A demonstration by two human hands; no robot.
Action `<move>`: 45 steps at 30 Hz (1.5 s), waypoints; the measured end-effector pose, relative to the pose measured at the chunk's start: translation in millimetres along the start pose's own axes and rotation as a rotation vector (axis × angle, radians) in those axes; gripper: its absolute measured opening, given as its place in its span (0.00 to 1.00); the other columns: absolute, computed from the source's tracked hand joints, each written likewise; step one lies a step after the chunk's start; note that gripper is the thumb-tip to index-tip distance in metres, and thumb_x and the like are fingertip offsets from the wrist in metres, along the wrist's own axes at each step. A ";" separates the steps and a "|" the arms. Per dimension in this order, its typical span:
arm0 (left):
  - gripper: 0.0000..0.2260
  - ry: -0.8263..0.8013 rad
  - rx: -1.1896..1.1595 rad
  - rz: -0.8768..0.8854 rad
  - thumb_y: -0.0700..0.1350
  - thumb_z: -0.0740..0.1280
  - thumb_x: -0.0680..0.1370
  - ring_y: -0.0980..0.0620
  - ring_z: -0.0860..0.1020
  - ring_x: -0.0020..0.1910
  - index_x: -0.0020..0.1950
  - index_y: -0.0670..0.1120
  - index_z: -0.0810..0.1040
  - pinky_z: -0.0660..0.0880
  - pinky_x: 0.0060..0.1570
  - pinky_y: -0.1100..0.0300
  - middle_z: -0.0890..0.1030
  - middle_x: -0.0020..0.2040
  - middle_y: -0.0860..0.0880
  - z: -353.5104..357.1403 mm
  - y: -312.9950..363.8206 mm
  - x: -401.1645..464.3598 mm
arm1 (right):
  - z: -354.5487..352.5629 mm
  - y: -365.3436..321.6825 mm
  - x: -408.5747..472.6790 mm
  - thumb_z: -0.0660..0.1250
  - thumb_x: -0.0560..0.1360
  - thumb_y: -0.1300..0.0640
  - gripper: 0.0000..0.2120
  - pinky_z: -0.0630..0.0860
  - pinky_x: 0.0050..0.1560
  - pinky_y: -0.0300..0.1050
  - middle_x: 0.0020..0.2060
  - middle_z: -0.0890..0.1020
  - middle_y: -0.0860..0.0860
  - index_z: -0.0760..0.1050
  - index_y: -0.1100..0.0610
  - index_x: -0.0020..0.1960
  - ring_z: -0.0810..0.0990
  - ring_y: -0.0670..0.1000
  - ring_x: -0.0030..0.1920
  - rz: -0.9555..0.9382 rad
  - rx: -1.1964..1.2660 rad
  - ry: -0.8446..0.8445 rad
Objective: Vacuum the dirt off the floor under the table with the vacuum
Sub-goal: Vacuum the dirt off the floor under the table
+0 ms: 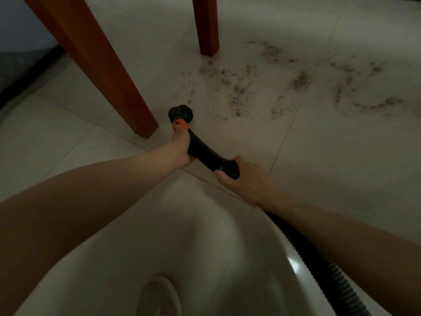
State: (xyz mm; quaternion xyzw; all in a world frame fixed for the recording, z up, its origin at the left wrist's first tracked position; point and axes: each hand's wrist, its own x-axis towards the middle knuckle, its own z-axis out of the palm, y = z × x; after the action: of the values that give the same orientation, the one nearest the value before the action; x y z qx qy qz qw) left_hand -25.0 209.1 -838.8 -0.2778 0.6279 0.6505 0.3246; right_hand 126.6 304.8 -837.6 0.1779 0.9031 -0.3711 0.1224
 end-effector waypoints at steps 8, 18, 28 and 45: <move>0.26 -0.026 -0.002 0.000 0.56 0.53 0.81 0.41 0.73 0.62 0.72 0.39 0.62 0.71 0.55 0.48 0.72 0.65 0.40 -7.1 11.7 16.9 | 20.9 -24.6 34.5 0.60 0.74 0.36 0.26 0.72 0.33 0.42 0.42 0.77 0.52 0.69 0.58 0.57 0.76 0.49 0.36 0.089 0.077 0.053; 0.29 0.120 0.142 0.134 0.59 0.49 0.81 0.43 0.75 0.59 0.73 0.39 0.60 0.73 0.58 0.52 0.74 0.63 0.41 -8.2 21.1 11.6 | 6.2 -38.3 29.9 0.63 0.73 0.35 0.24 0.68 0.30 0.37 0.40 0.74 0.47 0.65 0.54 0.53 0.74 0.43 0.36 0.064 0.158 -0.031; 0.26 0.226 0.218 0.199 0.56 0.50 0.82 0.40 0.74 0.56 0.72 0.38 0.60 0.71 0.53 0.52 0.75 0.56 0.40 -27.4 24.0 20.0 | 35.3 -41.4 36.5 0.63 0.71 0.33 0.27 0.76 0.36 0.43 0.43 0.77 0.49 0.68 0.54 0.57 0.78 0.47 0.39 0.012 0.196 -0.037; 0.28 0.200 0.492 0.200 0.60 0.47 0.81 0.49 0.71 0.38 0.67 0.38 0.64 0.72 0.48 0.53 0.69 0.39 0.46 4.0 44.7 71.2 | 35.4 -16.5 103.7 0.64 0.72 0.35 0.24 0.76 0.36 0.45 0.42 0.77 0.50 0.66 0.53 0.54 0.78 0.49 0.37 0.063 0.229 -0.028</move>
State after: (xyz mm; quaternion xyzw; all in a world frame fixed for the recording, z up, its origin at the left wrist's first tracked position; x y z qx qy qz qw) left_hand -104.5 218.2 -864.8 -0.1902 0.8200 0.4768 0.2530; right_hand 28.9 292.5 -888.6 0.2138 0.8471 -0.4702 0.1253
